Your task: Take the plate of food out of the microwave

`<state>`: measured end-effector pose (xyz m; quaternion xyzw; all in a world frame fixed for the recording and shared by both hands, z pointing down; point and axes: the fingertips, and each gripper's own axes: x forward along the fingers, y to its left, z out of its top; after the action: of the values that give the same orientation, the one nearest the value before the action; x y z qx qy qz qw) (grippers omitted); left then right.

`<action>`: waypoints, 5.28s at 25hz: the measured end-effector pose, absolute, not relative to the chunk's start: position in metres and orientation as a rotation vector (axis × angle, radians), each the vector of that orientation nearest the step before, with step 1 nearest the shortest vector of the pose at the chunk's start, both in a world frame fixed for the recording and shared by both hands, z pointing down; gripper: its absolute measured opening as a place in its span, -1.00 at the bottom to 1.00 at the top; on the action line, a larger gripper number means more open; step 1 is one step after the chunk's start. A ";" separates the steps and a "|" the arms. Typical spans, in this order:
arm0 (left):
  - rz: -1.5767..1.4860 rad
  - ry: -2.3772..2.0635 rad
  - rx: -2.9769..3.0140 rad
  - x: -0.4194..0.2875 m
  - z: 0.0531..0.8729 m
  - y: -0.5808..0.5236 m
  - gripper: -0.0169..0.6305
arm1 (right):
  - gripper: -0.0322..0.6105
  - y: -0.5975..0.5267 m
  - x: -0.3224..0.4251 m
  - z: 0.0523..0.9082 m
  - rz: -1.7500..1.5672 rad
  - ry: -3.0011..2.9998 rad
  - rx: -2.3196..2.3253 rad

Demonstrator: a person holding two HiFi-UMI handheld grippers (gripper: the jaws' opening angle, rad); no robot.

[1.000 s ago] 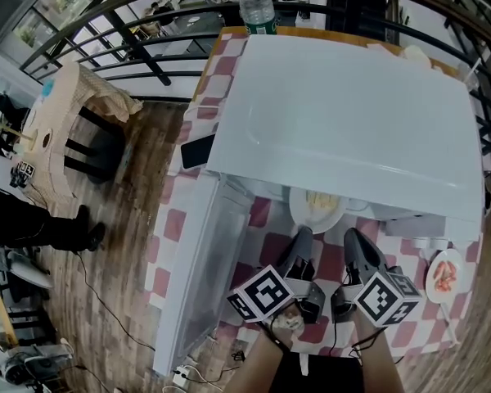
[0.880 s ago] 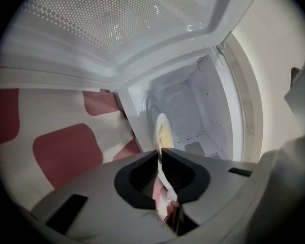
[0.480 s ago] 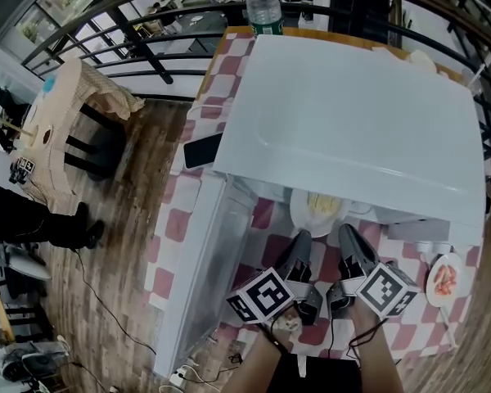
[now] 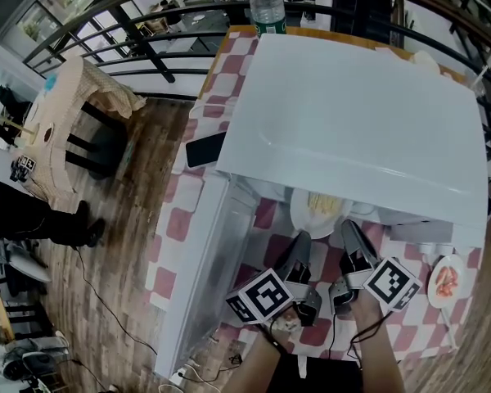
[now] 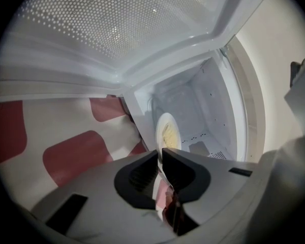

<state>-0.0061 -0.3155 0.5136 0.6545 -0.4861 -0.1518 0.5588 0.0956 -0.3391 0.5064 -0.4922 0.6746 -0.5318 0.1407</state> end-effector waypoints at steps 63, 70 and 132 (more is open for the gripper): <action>-0.275 -1.188 1.646 -0.005 0.504 -0.289 -0.73 | -0.79 -0.330 0.085 0.488 -1.437 2.026 -1.300; -0.265 -1.165 1.660 -0.003 0.499 -0.275 -0.73 | -0.79 -0.314 0.087 0.482 -1.414 2.016 -1.324; -0.228 -1.118 1.674 0.006 0.492 -0.148 -0.73 | -0.79 -0.188 0.094 0.471 -1.376 1.975 -1.323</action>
<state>0.0057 -0.1480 0.4917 0.7010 -0.4683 -0.0954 0.5293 0.0939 -0.1875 0.4706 -0.4722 0.7051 -0.4913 0.1962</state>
